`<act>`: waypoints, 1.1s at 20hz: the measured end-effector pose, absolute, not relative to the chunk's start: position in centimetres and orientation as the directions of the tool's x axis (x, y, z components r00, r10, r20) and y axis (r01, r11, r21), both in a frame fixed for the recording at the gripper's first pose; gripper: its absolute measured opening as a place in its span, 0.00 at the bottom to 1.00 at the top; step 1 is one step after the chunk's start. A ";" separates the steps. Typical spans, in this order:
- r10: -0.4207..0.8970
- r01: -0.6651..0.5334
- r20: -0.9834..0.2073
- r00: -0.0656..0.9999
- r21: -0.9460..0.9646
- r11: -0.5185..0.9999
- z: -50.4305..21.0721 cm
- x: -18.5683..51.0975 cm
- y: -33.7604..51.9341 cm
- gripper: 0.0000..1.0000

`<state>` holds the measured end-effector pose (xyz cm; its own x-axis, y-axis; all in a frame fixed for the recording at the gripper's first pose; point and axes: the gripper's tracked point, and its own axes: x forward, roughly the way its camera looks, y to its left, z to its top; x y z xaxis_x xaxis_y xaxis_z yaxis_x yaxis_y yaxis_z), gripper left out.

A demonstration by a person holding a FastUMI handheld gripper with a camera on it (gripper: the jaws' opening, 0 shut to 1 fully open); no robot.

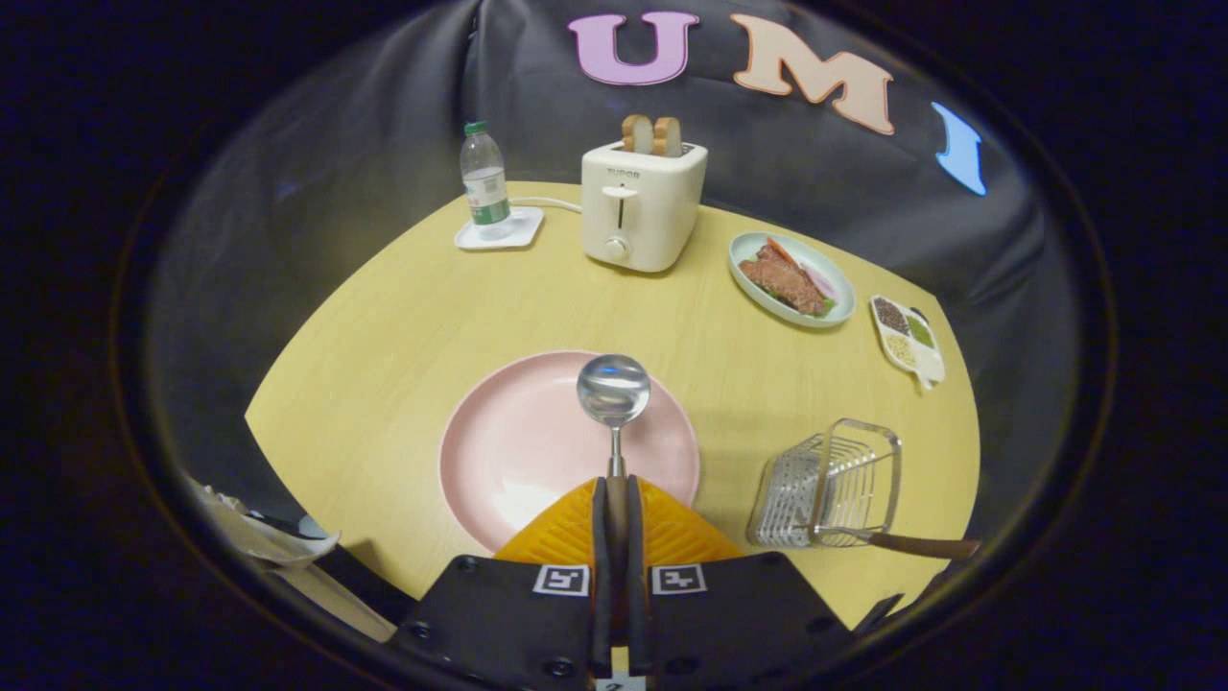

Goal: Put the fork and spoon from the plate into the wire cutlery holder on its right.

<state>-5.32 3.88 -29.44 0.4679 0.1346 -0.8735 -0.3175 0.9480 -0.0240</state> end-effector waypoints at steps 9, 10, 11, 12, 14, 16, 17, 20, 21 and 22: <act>0.085 -0.338 -0.915 0.394 -0.059 0.939 -24.9 -3.4 -3.5 0.10; 0.077 -0.339 -0.921 0.381 -0.062 0.939 -24.7 -3.2 -4.4 0.10; 0.067 -0.342 -0.929 0.364 -0.066 0.937 -24.6 -3.2 -5.3 0.10; 0.055 -0.346 -0.935 0.350 -0.074 0.935 -24.7 -3.3 -6.1 0.10; 0.036 -0.363 -0.945 0.325 -0.089 0.928 -24.6 -3.2 -7.4 0.10; 0.023 -0.377 -0.955 0.294 -0.094 0.921 -24.7 -3.2 -8.4 0.10; 0.020 -0.385 -0.960 0.279 -0.092 0.918 -24.8 -3.2 -8.8 0.10; -0.001 -0.415 -0.974 0.227 -0.098 0.904 -25.0 -3.2 -10.2 0.10; -0.009 -0.429 -0.977 0.213 -0.102 0.897 -24.8 -3.1 -10.5 0.10; -0.013 -0.441 -0.980 0.197 -0.100 0.892 -24.9 -3.3 -10.8 0.10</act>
<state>-3.30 -10.80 -24.95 0.1973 -0.0126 -0.9803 -0.4410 0.8919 -0.1002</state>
